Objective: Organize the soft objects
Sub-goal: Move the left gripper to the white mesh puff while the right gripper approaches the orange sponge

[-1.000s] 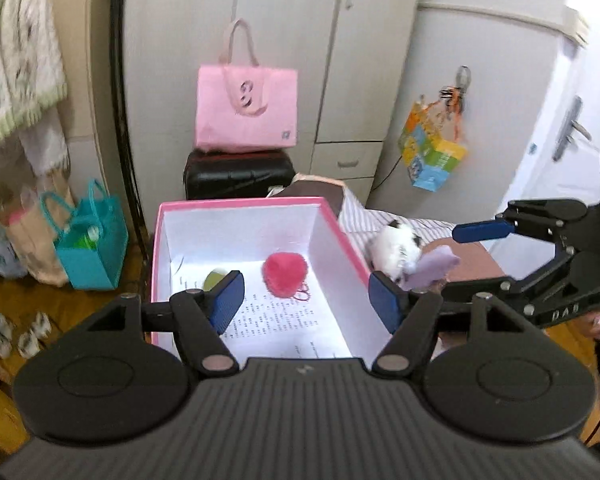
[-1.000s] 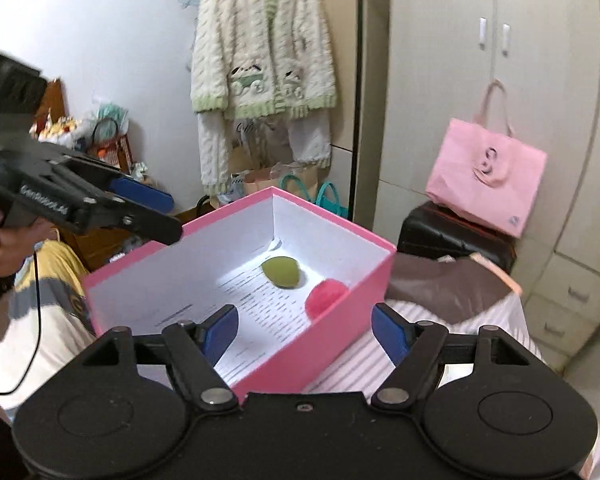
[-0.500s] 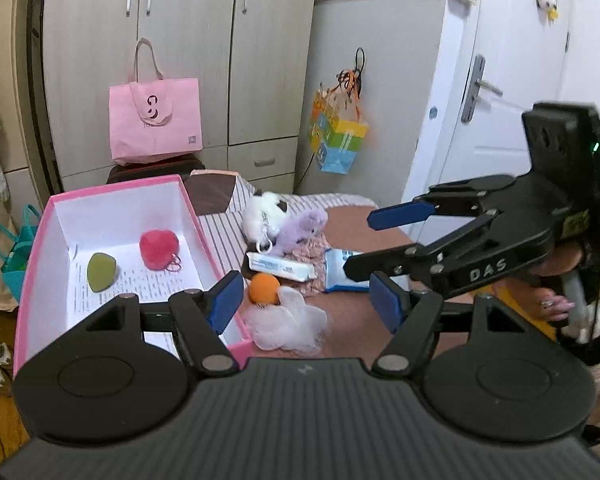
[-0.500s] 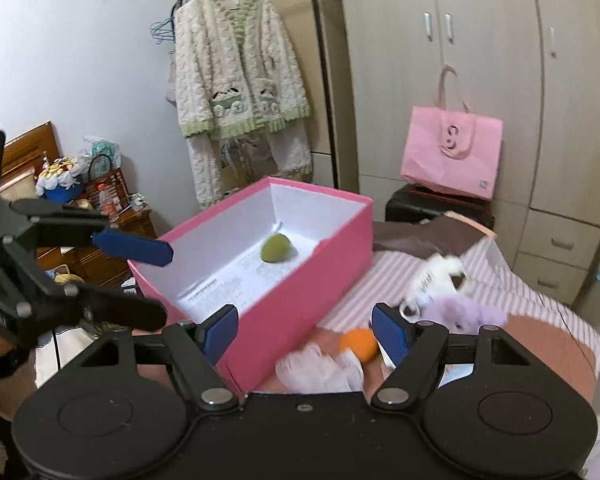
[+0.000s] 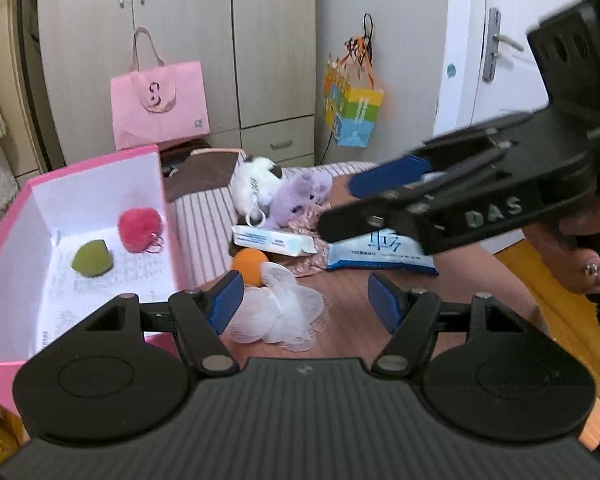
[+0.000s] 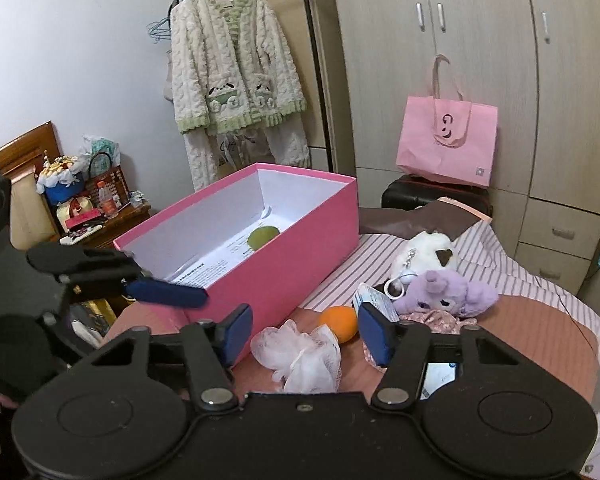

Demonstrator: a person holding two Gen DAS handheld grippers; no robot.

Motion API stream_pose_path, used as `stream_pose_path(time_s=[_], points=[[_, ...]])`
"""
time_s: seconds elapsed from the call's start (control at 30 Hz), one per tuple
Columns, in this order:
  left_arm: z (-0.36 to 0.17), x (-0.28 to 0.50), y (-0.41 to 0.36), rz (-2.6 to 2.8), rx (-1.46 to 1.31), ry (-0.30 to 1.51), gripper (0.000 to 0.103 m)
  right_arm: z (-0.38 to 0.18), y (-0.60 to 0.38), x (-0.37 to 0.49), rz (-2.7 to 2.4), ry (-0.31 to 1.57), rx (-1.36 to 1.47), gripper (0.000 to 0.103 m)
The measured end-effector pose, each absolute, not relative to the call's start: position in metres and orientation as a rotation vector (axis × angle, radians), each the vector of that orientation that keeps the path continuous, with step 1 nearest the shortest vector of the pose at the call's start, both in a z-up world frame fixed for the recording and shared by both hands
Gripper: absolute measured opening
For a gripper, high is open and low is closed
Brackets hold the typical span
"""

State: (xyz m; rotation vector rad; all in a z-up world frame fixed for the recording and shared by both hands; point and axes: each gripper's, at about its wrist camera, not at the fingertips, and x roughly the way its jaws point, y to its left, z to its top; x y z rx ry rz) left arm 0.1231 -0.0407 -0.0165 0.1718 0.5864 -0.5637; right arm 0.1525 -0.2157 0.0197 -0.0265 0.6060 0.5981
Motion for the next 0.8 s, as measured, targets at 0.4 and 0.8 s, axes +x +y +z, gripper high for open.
stream_pose_path(time_s=[0.4,0.8], points=[[-0.063,0.156,-0.09,-0.374,0.252,0.551,0.068,-0.026,-0.196,0.226,0.682,0.719,-0.054,0.043],[-0.086,0.175,-0.096,-0.282,0.244,0.654,0.071,-0.052,-0.179,0.266,0.753,0.804,-0.12,0.044]])
